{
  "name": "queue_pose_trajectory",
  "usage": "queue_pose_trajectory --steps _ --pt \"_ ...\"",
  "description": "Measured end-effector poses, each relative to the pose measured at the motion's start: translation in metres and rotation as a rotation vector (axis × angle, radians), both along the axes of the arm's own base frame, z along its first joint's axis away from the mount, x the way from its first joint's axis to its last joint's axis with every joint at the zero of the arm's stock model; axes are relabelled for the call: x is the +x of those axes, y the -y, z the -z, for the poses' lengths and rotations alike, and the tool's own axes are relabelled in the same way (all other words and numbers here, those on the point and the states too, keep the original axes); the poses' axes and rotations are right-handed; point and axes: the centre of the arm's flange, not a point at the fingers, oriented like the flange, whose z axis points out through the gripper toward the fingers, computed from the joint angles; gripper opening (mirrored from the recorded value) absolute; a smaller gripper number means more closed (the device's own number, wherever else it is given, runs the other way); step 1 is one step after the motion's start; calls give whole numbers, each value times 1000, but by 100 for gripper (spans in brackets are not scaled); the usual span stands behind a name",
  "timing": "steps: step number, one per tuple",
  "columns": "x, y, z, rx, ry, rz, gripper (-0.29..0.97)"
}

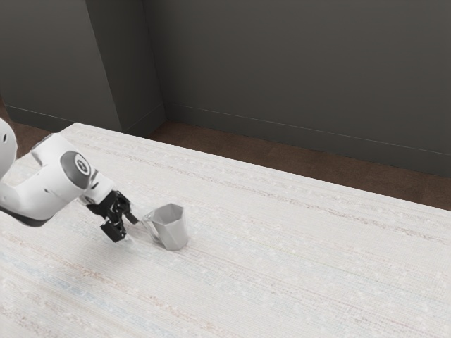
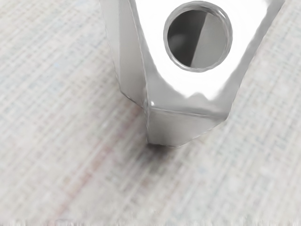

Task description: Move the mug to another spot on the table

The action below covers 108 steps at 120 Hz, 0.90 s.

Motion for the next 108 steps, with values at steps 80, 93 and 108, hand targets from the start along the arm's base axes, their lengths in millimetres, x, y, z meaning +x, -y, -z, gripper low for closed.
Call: queue_pose_trajectory --steps 80,93,108 --pt "-16 -87 -178 303 -127 -82 68" --pt "-6 -85 -241 346 -178 -189 68" --pt "17 1 -301 381 -200 -215 68"
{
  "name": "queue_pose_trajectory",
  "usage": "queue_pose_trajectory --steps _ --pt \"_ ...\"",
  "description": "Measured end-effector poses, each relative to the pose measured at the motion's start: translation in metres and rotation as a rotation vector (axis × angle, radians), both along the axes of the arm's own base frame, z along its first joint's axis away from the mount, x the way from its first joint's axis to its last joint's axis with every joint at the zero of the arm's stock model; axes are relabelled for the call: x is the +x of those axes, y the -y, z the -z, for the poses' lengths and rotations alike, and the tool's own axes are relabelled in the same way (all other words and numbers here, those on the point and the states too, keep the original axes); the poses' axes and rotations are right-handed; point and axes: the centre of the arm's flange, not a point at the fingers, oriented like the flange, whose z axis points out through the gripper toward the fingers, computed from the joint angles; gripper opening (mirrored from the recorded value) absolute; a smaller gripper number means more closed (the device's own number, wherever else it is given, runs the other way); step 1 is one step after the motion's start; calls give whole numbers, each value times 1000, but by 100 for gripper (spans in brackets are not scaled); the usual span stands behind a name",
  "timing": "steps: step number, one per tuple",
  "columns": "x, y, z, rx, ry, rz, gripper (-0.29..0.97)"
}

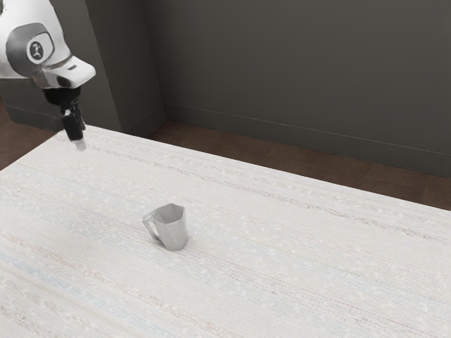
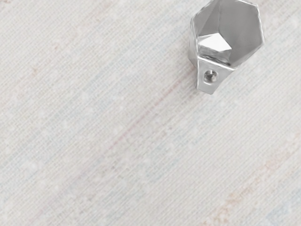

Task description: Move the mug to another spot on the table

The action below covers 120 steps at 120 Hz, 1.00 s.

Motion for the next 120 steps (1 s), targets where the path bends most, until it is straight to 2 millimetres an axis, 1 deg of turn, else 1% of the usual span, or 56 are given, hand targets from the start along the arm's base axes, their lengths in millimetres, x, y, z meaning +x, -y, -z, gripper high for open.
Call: queue_pose_trajectory --steps 3,7,11,14,16,19,22,25,30,37,64,75,83,97,120 --pt "8 37 -15 8 6 29 68" --pt "14 93 -36 14 16 78 68" --pt "15 146 -57 17 30 123 68" --pt "12 177 -72 17 39 145 68" --pt "9 194 -80 17 43 152 68" --pt "5 210 -90 15 45 149 68" --pt "4 220 -99 14 43 136 68" --pt "4 225 -105 14 39 115 68" --pt "3 226 -111 14 24 69 68" --pt "2 219 -113 18 -3 -6 68" --pt "-2 163 -114 30 -66 -298 68" --pt "2 147 -105 32 -91 -386 68" --pt "4 139 -100 34 -104 -437 68" --pt "4 129 -98 38 -112 -512 68" --pt "5 121 -95 39 -122 -599 68"
